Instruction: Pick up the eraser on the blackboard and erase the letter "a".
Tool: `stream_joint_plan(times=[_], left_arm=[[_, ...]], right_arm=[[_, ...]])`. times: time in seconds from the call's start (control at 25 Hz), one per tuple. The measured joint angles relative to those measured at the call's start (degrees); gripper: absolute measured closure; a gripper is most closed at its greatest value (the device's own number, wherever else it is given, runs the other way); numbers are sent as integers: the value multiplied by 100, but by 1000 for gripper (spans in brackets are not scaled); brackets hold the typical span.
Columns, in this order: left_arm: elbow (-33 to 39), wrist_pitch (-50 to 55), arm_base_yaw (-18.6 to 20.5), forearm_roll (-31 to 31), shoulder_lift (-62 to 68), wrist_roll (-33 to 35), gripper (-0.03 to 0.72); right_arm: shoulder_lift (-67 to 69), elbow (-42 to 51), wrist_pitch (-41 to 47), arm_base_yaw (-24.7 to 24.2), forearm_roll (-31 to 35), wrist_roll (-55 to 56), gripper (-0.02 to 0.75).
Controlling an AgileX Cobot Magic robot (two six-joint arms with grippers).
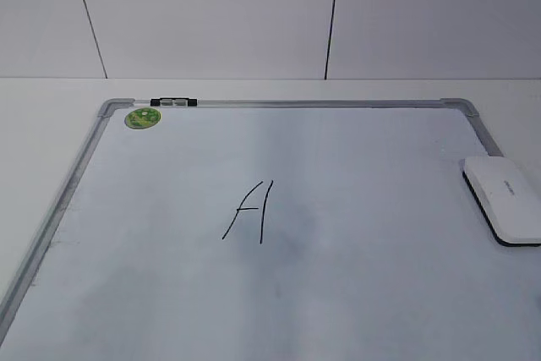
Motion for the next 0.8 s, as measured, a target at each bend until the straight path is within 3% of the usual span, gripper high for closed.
stream_joint_plan(times=[0.52,0.8], left_arm=[[0,0,0,0,0,-9,368],[0,0,225,0,0,-9,410]], right_arm=[[0,0,-10,0,0,-10,146],[0,0,-10,0,0,-10,157]])
